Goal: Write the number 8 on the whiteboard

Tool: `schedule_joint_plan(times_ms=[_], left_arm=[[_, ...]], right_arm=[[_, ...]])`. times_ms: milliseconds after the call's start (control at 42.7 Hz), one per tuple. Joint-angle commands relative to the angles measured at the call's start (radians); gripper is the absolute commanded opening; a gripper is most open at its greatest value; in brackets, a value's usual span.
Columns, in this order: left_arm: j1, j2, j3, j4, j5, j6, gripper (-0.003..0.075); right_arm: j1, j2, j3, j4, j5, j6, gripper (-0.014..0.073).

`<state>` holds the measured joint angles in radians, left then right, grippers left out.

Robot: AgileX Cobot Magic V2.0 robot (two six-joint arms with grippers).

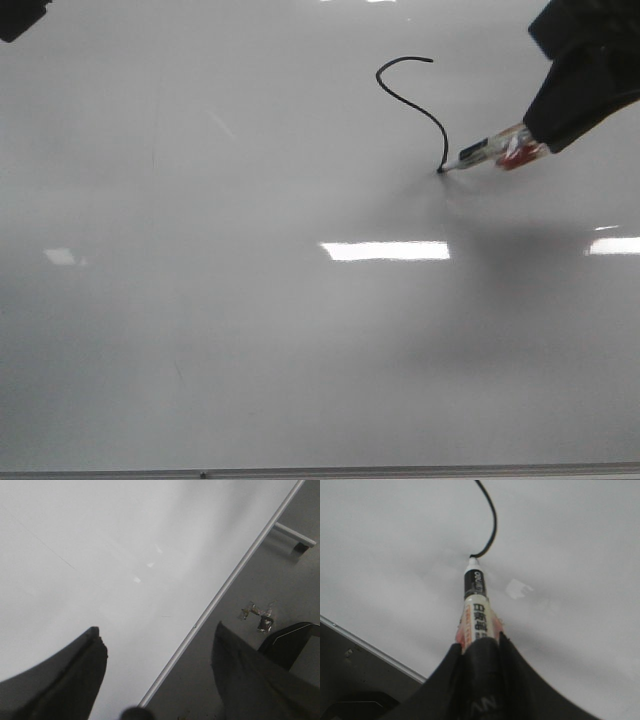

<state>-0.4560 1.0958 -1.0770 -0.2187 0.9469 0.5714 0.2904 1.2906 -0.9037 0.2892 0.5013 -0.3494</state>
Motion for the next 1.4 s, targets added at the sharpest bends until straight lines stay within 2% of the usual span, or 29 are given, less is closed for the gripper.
schedule_joint_plan(times_ms=[0, 187, 445, 913, 1077, 1264, 1381], left_arm=[[0.001, -0.018, -0.026, -0.028, -0.053, -0.009, 0.0449], [0.001, -0.018, -0.026, -0.028, -0.053, -0.009, 0.0449], [0.001, -0.018, -0.026, -0.028, -0.053, -0.009, 0.0449], [0.001, -0.018, -0.026, -0.028, -0.053, -0.009, 0.0449], [0.001, -0.018, -0.026, -0.048, -0.051, -0.002, 0.045], [0.001, -0.014, -0.026, -0.253, -0.046, 0.243, 0.0454], [-0.015, 0.008, -0.028, -0.355, -0.05, 0.336, 0.0481]], right_arm=[[0.041, -0.002, -0.032, 0.009, -0.127, 0.004, -0.0067], [0.028, 0.025, -0.111, 0.009, -0.144, 0.005, -0.0067], [-0.047, 0.023, -0.211, 0.009, -0.071, 0.005, -0.0067], [-0.047, 0.01, -0.279, -0.035, -0.074, 0.005, -0.0067], [-0.02, -0.047, -0.279, -0.035, -0.004, -0.017, -0.0067], [0.055, -0.164, -0.278, -0.035, 0.181, -0.133, -0.0067], [0.111, -0.209, -0.274, -0.029, 0.326, -0.222, -0.0067]])
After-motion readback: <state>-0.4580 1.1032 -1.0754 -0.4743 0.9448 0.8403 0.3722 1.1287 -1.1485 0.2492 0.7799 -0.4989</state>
